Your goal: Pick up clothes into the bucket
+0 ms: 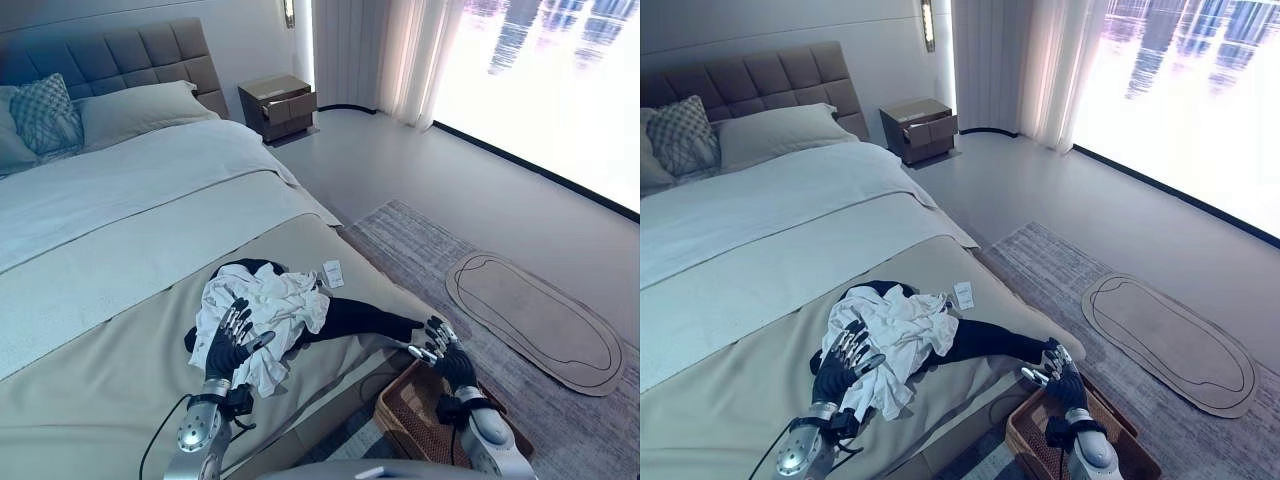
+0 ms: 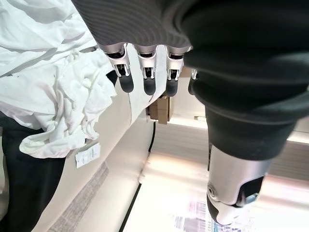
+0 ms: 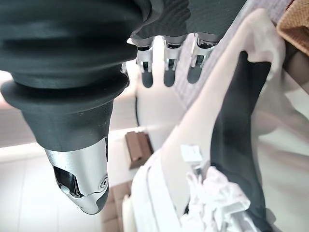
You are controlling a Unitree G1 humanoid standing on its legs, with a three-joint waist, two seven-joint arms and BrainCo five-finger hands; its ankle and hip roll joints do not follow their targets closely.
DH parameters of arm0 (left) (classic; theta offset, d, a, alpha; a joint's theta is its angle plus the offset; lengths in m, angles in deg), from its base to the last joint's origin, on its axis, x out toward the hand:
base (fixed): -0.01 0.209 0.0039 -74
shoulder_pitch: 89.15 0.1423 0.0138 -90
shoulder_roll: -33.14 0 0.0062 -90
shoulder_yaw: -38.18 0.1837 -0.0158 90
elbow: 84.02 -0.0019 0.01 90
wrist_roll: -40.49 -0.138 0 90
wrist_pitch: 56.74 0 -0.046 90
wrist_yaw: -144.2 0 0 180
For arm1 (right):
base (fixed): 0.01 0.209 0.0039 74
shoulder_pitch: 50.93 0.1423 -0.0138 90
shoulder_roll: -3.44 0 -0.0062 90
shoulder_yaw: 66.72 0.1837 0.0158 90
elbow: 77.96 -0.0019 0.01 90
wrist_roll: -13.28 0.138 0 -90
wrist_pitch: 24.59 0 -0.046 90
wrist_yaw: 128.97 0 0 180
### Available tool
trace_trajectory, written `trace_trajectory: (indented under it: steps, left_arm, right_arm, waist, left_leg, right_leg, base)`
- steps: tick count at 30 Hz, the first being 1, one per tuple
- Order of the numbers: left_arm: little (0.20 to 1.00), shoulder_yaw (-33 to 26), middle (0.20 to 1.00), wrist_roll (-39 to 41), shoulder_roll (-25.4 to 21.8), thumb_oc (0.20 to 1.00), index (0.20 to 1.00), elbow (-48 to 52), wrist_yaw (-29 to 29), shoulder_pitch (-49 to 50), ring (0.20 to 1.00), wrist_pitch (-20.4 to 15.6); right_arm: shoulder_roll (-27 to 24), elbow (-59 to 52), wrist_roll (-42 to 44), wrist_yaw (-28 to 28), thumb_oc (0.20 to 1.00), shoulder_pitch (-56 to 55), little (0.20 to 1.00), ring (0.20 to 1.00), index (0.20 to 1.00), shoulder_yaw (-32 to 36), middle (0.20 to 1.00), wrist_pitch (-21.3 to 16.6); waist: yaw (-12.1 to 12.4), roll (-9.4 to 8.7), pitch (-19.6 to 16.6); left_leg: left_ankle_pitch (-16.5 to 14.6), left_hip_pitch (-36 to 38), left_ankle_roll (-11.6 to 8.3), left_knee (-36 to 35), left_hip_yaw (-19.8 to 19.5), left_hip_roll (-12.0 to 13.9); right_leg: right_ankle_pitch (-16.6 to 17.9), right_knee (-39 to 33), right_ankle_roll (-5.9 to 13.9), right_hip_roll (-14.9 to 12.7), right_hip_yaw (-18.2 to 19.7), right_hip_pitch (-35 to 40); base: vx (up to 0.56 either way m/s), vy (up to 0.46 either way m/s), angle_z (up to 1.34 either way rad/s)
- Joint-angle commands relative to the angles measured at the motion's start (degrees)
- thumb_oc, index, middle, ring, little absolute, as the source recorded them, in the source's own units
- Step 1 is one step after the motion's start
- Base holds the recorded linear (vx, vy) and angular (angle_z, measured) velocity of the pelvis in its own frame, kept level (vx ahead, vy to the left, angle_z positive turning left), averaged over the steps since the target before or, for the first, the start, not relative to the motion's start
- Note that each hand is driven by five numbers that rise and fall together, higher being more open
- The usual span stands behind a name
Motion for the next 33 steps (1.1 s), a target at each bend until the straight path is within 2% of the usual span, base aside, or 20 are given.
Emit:
trace_trajectory:
  steps: [1, 12, 19, 26, 30, 33]
  left_arm:
    - [1.000, -1.20, 1.000, -2.74, -2.64, 1.000, 1.000, 2.83, 0.17, -1.56, 1.000, -2.11]
    - [1.000, -2.09, 1.000, -4.85, -3.30, 1.000, 1.000, 2.47, -0.74, -1.33, 1.000, -1.99]
    - [1.000, -2.83, 1.000, -16.90, -6.16, 1.000, 1.000, -0.45, -5.21, -3.05, 1.000, -2.32]
    - [1.000, -2.55, 1.000, -18.99, -7.57, 1.000, 1.000, -0.58, -8.37, -5.94, 1.000, -3.77]
    - [1.000, -2.80, 1.000, -22.32, -8.98, 1.000, 1.000, 0.05, -13.30, -10.03, 1.000, -4.21]
    - [1.000, -3.28, 1.000, -26.37, -9.80, 1.000, 1.000, -0.65, -16.72, -12.99, 1.000, -3.76]
  right_arm:
    - [0.73, -3.83, 0.45, -0.10, 1.000, 2.14, 1.000, 1.000, 1.000, 0.06, 1.000, -2.94]
    - [0.39, -3.94, -0.17, -0.24, 1.000, 2.26, 1.000, 1.000, 1.000, 0.53, 1.000, -2.76]
    - [-0.88, -3.08, -1.19, -1.65, 1.000, 3.60, 1.000, 1.000, 1.000, 0.20, 1.000, -2.51]
    - [-2.91, -2.99, -2.19, -0.91, 1.000, 7.08, 1.000, 1.000, 1.000, 0.26, 1.000, -2.93]
    - [-3.51, -3.75, -2.46, 1.10, 1.000, 11.00, 1.000, 1.000, 1.000, 0.09, 1.000, -3.58]
    - [-3.58, -4.26, -2.62, 2.04, 1.000, 13.25, 1.000, 1.000, 1.000, -0.64, 1.000, -4.04]
  waist:
    - [0.09, -4.15, 0.13]
    - [0.11, -4.52, 1.16]
    - [0.38, -5.32, 2.93]
    - [0.53, -5.12, 7.28]
    - [0.41, -5.36, 12.13]
    - [0.43, -5.55, 14.67]
  left_leg:
    - [-2.31, 1.40, -1.15, 0.51, -0.05, 2.03]
    - [-3.15, 1.12, -0.85, 1.92, -0.17, 1.64]
    - [-6.42, -3.26, -0.10, 9.08, 0.04, -0.35]
    - [-7.84, -10.06, 0.79, 14.34, 1.40, -2.30]
    - [-7.98, -16.14, 1.24, 17.82, 2.50, -2.58]
    - [-8.67, -19.59, 1.52, 21.08, 3.32, -2.32]
  right_leg:
    - [1.54, 0.15, 2.88, -4.13, 3.16, -1.61]
    - [1.93, 0.15, 2.99, -4.39, 3.81, -1.74]
    - [3.07, 0.46, 3.49, -6.35, 4.97, -3.10]
    - [3.74, 4.29, 4.27, -9.11, 6.35, -9.38]
    - [4.61, 8.15, 4.38, -10.65, 7.68, -16.88]
    - [3.88, 11.76, 4.21, -11.41, 8.63, -21.53]
  base:
    - [0.00, 0.000, 0.00]
    - [0.00, 0.000, 0.00]
    - [0.01, 0.027, -0.05]
    - [-0.10, 0.069, -0.07]
    - [-0.18, 0.077, -0.13]
    - [-0.13, 0.051, -0.14]
